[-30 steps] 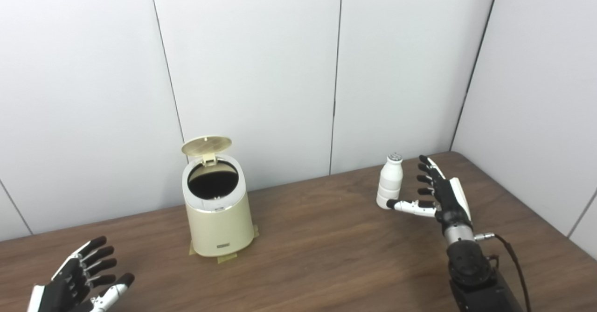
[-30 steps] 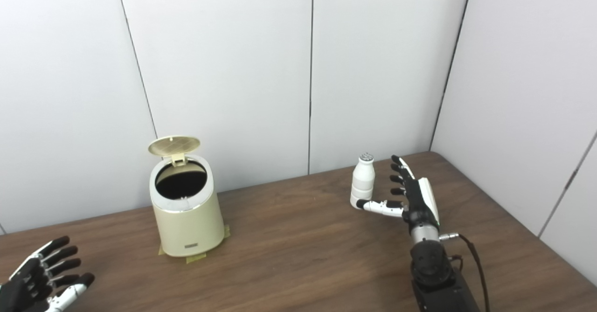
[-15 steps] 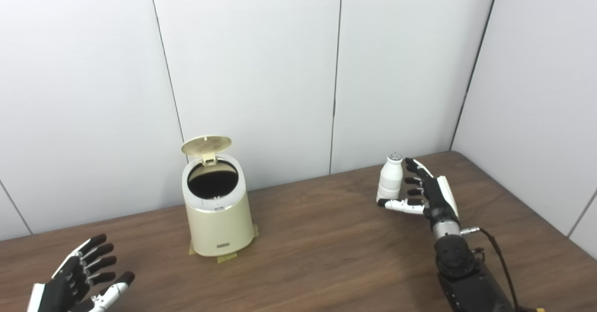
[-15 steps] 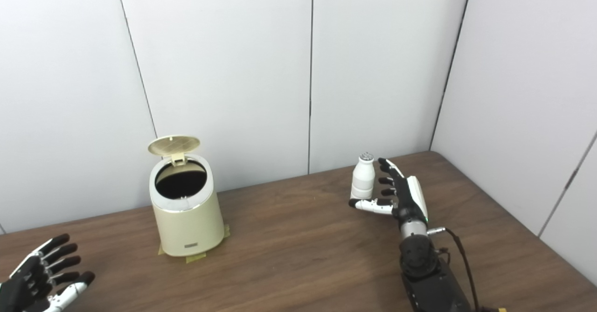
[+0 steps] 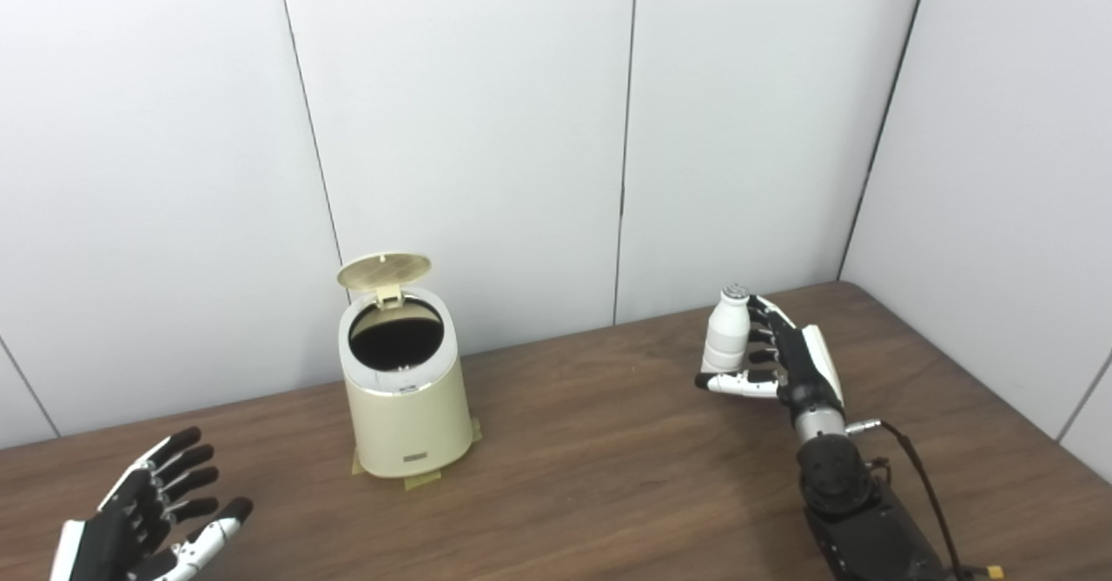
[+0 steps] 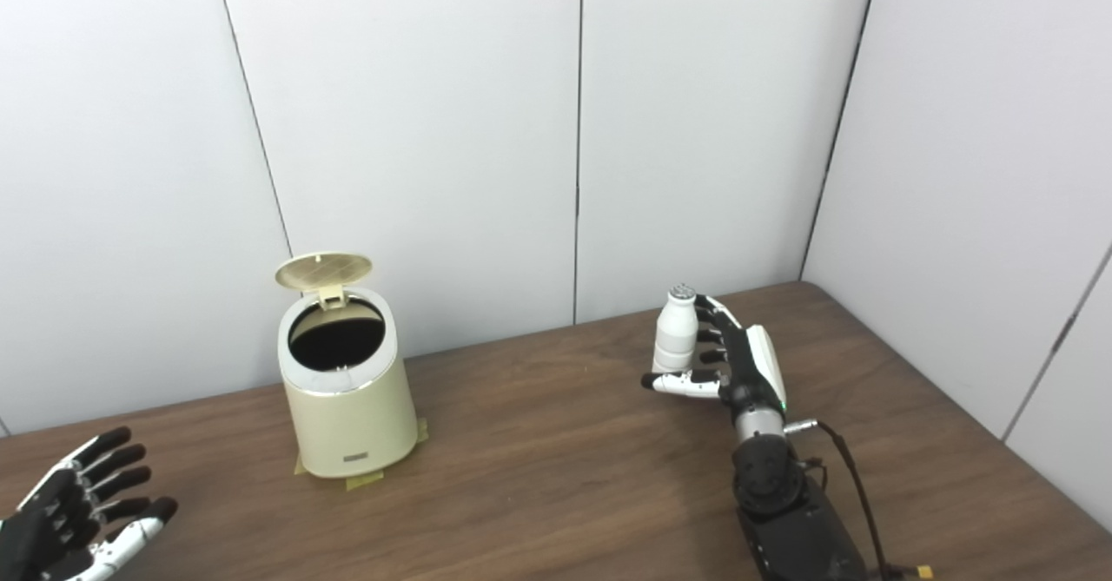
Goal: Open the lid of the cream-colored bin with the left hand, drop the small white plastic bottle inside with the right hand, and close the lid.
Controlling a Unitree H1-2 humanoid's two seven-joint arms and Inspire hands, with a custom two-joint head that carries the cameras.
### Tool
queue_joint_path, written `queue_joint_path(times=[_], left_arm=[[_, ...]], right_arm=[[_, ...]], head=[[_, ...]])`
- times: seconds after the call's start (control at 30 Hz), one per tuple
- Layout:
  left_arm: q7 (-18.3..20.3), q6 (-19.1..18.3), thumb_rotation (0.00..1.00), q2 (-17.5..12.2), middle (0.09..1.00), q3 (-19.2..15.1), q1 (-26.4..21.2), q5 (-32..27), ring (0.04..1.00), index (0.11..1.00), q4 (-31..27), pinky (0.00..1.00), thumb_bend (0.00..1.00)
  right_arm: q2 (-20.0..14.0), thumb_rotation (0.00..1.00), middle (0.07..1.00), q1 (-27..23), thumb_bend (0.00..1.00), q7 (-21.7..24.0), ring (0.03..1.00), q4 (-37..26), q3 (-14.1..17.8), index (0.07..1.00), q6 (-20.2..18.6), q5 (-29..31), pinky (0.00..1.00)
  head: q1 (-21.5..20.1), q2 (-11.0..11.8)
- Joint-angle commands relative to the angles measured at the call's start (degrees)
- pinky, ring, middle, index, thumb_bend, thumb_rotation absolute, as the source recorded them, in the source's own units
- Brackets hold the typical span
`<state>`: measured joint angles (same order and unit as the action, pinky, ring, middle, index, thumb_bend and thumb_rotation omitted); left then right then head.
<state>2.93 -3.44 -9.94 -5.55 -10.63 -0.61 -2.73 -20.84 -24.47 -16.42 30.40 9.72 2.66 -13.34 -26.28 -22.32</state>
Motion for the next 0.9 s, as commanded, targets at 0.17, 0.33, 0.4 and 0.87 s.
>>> queue_joint_path(times=[0.17,0.33,0.4,0.87], left_arm=[[-0.19,0.51,0.00,-0.29,0.820,0.18,-1.29,0.17,0.792,0.864,-1.98,0.72,0.56],[-0.10,2.11,0.00,-0.90,0.816,0.76,-1.65,1.35,0.788,0.872,-0.93,0.75,0.56],[0.10,2.52,0.00,-1.09,0.814,0.86,-1.84,1.31,0.790,0.867,-0.43,0.78,0.56],[0.22,1.98,0.00,-1.91,0.828,0.81,-1.22,1.44,0.813,0.887,-0.33,0.83,0.53]], right_arm=[[-0.61,0.02,0.826,-3.59,0.81,-2.64,0.763,-0.51,0.12,0.813,3.37,0.17,0.66],[0.06,0.00,0.813,-4.14,0.78,-3.46,0.764,0.35,0.14,0.802,4.00,0.44,0.67],[0.36,0.00,0.798,-4.29,0.77,-4.37,0.749,0.82,0.15,0.790,4.86,0.12,0.66],[2.55,0.00,0.506,-5.98,0.51,-12.96,0.404,5.50,0.74,0.523,11.29,0.13,0.35]], head=[[-0.07,0.07],[-0.07,0.07],[-0.07,0.07],[0.05,-0.49]])
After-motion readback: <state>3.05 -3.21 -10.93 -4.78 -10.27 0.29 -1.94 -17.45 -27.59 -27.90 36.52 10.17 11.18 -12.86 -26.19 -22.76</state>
